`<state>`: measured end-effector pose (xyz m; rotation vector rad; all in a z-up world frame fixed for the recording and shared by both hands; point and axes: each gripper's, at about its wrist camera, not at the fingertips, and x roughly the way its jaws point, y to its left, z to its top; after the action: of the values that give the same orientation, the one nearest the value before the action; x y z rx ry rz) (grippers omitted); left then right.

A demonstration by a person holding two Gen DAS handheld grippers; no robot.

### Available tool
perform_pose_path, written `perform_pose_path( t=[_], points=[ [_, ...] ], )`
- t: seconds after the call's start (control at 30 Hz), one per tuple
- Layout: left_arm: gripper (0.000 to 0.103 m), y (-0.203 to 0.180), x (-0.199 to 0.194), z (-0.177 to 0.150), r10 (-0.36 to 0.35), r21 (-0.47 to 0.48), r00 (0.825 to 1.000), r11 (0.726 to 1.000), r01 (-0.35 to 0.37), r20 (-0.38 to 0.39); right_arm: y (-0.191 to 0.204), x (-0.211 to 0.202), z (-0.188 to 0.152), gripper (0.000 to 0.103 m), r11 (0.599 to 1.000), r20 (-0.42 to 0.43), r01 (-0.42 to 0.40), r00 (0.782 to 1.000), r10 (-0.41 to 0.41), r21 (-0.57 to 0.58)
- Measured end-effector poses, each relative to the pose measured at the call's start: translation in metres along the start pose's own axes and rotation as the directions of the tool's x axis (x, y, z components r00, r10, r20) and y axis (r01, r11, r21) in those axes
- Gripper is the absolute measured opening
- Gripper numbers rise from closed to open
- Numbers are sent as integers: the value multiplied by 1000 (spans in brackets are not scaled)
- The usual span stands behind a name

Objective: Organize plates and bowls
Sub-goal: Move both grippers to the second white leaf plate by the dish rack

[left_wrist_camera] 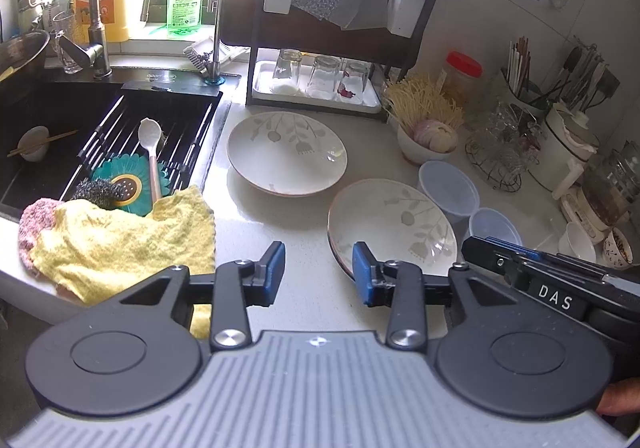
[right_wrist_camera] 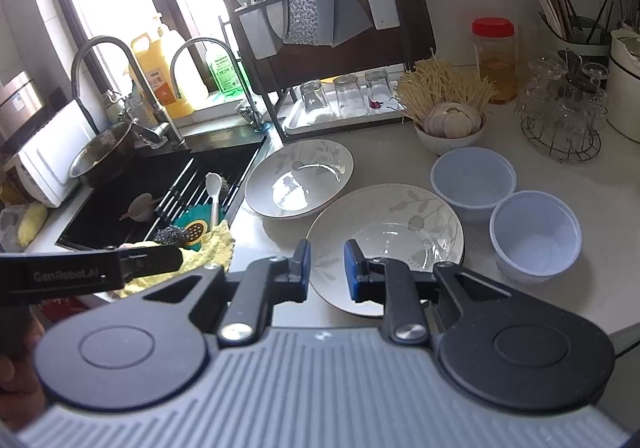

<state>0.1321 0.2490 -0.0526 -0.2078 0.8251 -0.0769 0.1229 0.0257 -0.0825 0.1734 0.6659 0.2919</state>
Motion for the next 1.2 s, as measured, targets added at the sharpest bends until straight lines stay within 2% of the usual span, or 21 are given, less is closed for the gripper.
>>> perform_pose_path(
  t=[0.77, 0.9, 1.2],
  points=[
    [47, 94, 130, 104, 12, -52, 990, 998, -19, -143, -4, 150, 76, 23, 988, -128, 66, 991, -48, 139],
    [47, 113, 154, 121, -10, -94, 987, 996, -5, -160, -3, 173, 90, 23, 986, -137, 73, 989, -52, 151],
    [47, 125, 209, 140, -21, -81, 979, 997, 5, -204, -16, 213, 99, 23, 979, -170, 110, 982, -80, 175]
  ],
)
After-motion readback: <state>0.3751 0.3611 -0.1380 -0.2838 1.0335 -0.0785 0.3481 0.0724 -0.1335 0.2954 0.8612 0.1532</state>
